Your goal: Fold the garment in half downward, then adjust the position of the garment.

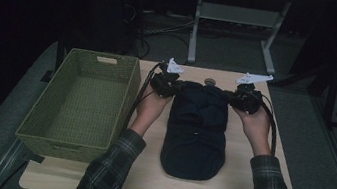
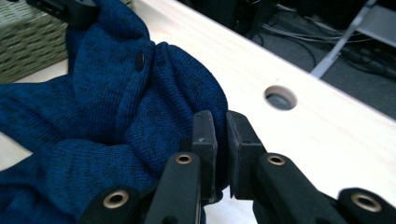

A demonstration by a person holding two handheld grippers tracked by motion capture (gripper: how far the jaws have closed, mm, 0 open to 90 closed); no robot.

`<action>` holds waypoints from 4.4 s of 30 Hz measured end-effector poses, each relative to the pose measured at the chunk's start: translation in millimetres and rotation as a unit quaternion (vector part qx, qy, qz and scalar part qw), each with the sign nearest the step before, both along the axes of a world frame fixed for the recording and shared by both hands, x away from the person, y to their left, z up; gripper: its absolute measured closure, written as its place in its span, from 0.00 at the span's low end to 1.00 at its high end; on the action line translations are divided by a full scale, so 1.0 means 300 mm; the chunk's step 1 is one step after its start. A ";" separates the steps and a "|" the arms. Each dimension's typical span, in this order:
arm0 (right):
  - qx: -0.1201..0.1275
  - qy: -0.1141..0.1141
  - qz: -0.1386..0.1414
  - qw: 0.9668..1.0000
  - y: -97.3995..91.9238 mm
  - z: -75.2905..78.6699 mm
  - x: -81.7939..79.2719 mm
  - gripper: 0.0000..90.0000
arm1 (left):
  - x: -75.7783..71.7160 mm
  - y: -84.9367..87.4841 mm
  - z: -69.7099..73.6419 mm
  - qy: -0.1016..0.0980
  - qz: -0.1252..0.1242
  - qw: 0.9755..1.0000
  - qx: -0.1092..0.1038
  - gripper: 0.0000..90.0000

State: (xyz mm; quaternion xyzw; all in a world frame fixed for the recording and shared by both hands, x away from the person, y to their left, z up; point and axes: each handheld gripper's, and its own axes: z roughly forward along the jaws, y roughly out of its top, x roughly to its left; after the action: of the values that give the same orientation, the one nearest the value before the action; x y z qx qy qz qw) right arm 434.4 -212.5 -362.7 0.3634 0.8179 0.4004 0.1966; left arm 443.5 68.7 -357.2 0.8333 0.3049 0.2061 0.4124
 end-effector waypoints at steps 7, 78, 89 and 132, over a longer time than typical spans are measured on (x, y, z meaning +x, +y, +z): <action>0.002 0.003 0.017 1.000 0.004 -0.035 -0.068 0.92 | -0.049 0.011 -0.028 -0.001 -0.011 1.000 0.008 0.92; 0.071 0.034 0.076 0.994 -0.079 -0.118 -0.566 0.66 | -0.504 0.116 -0.060 0.080 -0.120 0.989 -0.038 0.77; 0.062 0.054 0.056 0.995 -0.089 -0.162 -0.417 1.00 | -0.358 0.073 -0.050 0.066 -0.080 0.994 -0.031 1.00; 0.016 0.123 0.150 0.981 0.086 -0.318 -0.599 1.00 | -0.131 -0.081 -0.313 0.143 -0.062 0.986 0.051 1.00</action>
State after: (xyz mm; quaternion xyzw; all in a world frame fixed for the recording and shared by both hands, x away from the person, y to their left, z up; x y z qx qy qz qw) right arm 254.7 -186.6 -458.0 0.2859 0.8744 0.3912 0.0264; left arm 404.2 44.5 -451.0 0.8915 0.2978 0.0742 0.3332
